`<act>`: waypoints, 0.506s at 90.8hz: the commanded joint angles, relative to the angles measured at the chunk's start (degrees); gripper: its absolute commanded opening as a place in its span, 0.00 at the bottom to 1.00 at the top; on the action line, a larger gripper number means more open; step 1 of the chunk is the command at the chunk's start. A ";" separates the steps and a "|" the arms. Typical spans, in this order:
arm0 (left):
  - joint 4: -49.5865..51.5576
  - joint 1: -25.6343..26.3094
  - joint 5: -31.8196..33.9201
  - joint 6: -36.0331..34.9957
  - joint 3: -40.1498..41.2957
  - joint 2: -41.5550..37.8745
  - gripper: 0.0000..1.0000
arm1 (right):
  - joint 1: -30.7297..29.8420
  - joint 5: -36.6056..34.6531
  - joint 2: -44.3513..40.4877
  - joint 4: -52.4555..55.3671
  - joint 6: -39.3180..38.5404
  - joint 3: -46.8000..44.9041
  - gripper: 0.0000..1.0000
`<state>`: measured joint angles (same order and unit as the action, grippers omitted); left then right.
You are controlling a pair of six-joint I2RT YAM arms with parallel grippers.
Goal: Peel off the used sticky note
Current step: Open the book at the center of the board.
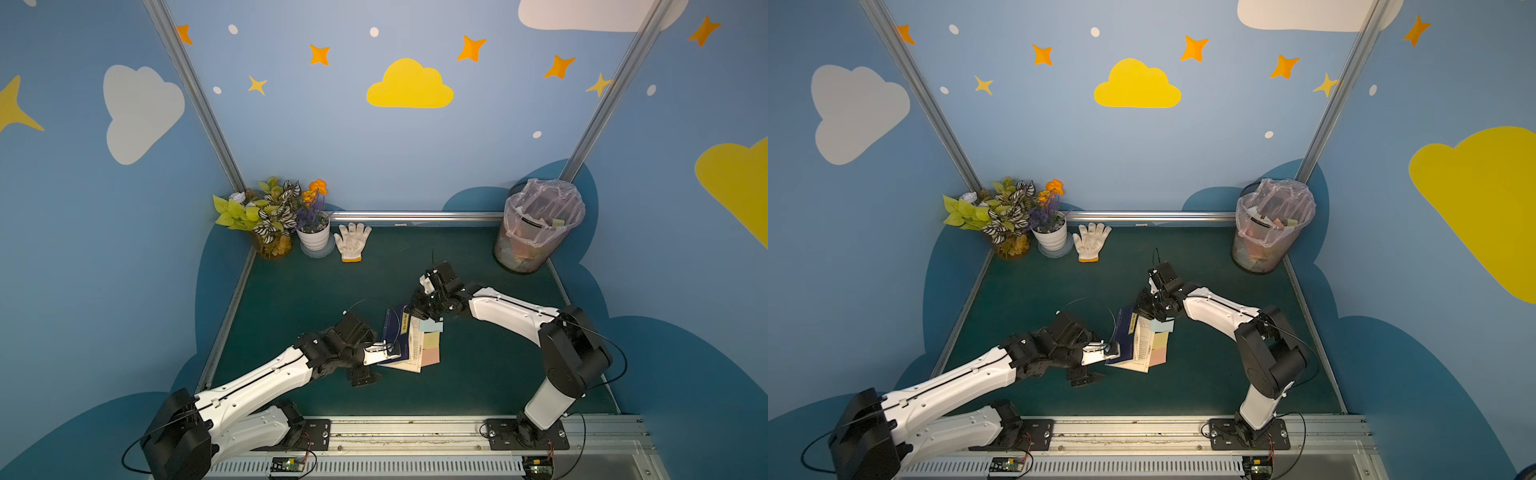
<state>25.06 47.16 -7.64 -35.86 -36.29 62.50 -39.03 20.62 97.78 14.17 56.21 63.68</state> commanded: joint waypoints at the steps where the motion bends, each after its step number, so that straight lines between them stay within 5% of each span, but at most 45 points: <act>1: -10.27 3.91 4.66 -2.49 2.10 2.03 0.86 | 0.43 -0.52 0.47 0.68 1.57 1.82 0.00; 19: -20.28 10.09 9.73 -3.21 4.38 5.41 0.86 | 0.45 -0.85 1.01 0.19 3.13 1.86 0.00; 46: -28.67 10.72 15.02 -2.01 4.20 10.56 0.84 | 0.32 -1.33 1.12 -2.14 5.72 0.91 0.00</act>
<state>0.97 57.71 4.51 -38.39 -31.83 70.96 -38.76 20.32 98.54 13.89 60.14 63.86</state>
